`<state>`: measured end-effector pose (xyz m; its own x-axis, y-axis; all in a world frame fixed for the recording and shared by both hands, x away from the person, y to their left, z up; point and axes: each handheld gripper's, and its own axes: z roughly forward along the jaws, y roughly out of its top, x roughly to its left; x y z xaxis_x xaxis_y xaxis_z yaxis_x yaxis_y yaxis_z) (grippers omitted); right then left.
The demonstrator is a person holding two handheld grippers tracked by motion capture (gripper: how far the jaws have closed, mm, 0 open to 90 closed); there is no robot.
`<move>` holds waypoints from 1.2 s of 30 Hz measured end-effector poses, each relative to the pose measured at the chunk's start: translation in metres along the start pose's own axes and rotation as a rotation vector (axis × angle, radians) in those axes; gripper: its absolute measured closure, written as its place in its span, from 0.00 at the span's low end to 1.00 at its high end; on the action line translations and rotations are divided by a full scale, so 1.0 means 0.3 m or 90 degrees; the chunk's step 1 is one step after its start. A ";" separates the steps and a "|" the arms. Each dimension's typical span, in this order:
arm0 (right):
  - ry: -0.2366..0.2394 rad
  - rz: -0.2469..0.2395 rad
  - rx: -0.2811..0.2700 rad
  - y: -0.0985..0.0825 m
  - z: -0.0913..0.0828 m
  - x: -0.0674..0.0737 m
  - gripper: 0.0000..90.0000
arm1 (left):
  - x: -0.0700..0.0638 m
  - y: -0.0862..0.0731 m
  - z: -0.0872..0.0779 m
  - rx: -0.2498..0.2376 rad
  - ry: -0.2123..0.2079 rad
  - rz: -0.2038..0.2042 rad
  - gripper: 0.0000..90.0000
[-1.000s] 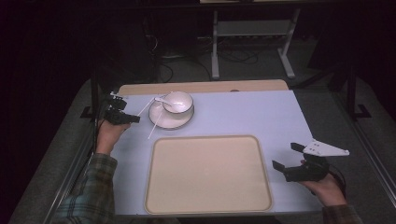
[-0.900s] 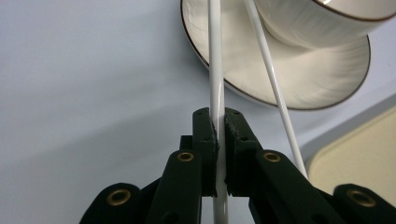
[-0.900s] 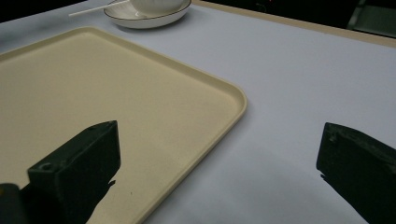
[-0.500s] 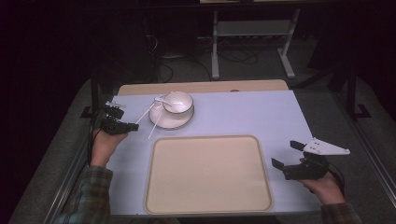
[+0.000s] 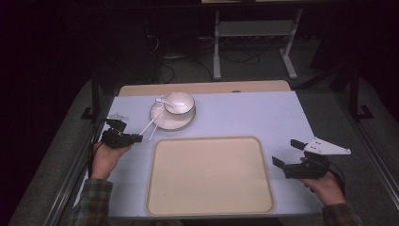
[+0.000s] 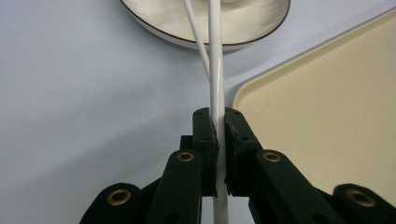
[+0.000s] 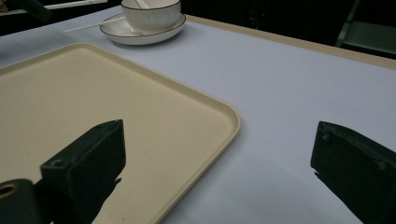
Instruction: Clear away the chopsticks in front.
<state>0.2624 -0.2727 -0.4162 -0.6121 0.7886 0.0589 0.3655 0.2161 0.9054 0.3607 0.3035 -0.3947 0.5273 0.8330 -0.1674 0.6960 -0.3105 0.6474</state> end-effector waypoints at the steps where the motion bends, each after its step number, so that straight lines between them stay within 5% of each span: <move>1: -0.001 0.001 0.001 -0.001 0.000 -0.001 0.03 | -0.007 -0.001 -0.002 -0.002 -0.005 -0.002 0.94; 7: -0.003 0.001 0.001 -0.005 -0.002 -0.007 0.03 | -0.050 -0.003 -0.003 -0.008 -0.006 0.009 0.94; 21: 0.010 -0.009 0.002 0.005 0.009 0.011 0.03 | -0.139 -0.012 0.012 -0.030 -0.066 -0.013 0.94; 36: 0.011 -0.009 0.003 0.003 0.011 0.009 0.03 | -0.280 -0.019 0.096 -0.003 -0.098 0.023 0.94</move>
<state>0.2634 -0.2684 -0.4167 -0.6293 0.7753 0.0541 0.3604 0.2294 0.9041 0.3265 0.2220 -0.4057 0.6203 0.7414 -0.2562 0.6734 -0.3358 0.6586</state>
